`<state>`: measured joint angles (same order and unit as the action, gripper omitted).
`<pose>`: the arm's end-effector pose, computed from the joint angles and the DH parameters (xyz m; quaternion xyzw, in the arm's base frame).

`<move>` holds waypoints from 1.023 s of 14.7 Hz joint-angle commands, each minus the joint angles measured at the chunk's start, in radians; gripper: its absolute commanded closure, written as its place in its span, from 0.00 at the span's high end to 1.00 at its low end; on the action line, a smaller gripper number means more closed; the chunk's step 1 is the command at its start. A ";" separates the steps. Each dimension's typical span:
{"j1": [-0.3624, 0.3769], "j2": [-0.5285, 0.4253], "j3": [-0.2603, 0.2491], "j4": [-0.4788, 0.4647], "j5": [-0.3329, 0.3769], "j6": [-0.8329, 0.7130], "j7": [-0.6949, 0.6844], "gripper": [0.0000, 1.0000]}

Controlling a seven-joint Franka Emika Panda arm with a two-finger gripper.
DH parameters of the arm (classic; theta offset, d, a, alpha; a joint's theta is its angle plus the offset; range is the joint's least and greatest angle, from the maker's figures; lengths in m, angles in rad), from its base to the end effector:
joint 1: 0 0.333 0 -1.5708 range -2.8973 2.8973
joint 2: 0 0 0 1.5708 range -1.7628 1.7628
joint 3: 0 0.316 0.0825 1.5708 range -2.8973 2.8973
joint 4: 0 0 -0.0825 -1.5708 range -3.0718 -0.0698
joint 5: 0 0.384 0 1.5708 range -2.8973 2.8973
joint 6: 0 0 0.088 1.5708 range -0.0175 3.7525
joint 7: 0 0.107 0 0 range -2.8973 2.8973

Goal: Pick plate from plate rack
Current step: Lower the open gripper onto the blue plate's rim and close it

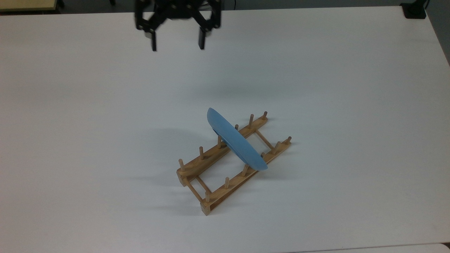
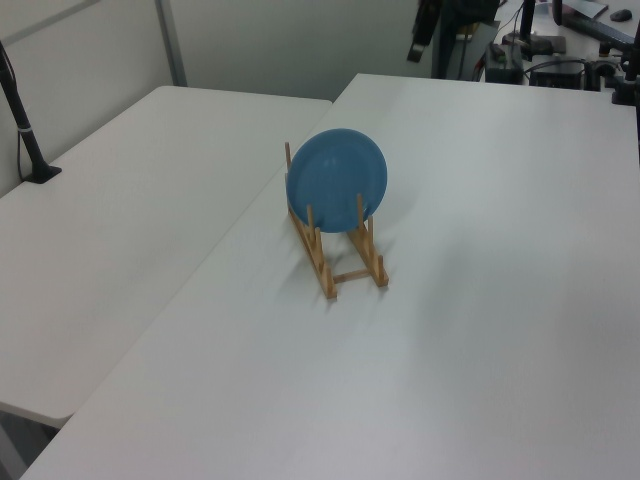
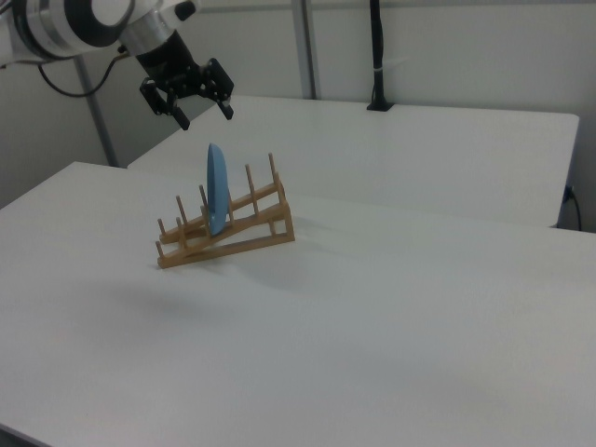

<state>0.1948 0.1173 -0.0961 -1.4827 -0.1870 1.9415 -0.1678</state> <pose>0.6216 0.0527 0.6387 0.9693 0.1499 0.1659 0.1027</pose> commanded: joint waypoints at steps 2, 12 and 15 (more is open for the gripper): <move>0.124 0.105 -0.047 0.002 -0.192 0.177 0.128 0.89; 0.184 0.223 -0.039 0.005 -0.385 0.263 0.321 0.63; 0.184 0.245 -0.036 0.005 -0.431 0.263 0.323 0.55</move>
<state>0.3590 0.3435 -0.1144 -1.4798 -0.5654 2.1978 0.1363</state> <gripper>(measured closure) 0.383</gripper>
